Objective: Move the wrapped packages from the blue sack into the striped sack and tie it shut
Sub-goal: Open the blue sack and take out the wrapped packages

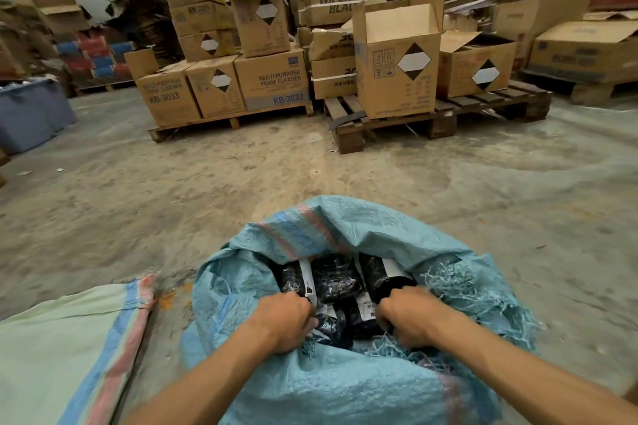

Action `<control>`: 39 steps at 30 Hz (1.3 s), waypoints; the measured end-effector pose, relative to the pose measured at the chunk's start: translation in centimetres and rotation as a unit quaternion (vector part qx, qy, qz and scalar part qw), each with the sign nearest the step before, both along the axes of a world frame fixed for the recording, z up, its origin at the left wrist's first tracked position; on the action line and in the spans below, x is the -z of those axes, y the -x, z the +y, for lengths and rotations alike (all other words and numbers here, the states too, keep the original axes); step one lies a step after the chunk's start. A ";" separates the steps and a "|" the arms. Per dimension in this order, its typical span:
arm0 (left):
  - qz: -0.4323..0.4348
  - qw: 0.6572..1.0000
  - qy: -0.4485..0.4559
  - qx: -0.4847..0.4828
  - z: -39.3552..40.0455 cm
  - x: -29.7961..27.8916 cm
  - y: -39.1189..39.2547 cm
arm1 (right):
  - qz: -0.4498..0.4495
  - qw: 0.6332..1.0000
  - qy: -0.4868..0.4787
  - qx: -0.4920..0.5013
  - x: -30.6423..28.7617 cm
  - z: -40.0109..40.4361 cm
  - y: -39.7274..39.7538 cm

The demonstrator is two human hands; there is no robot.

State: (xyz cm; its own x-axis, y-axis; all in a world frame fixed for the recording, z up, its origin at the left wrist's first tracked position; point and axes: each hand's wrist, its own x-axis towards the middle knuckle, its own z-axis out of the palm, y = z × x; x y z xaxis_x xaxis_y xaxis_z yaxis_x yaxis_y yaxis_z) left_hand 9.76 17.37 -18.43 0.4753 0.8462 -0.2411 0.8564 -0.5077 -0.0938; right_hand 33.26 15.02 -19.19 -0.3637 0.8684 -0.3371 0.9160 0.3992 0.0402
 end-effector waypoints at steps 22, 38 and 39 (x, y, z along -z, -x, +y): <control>-0.225 0.967 0.047 -0.106 -1.5 0.7 -1.2 | 0.191 0.928 -0.078 0.311 0.4 3.1 -0.7; -0.517 0.801 0.104 -0.283 -9.4 -7.4 5.4 | 0.469 0.856 0.053 0.212 -7.3 -4.8 -0.2; -0.527 0.787 0.123 -0.297 -10.1 -7.6 5.8 | 0.479 0.851 0.039 0.214 -7.9 -5.3 0.1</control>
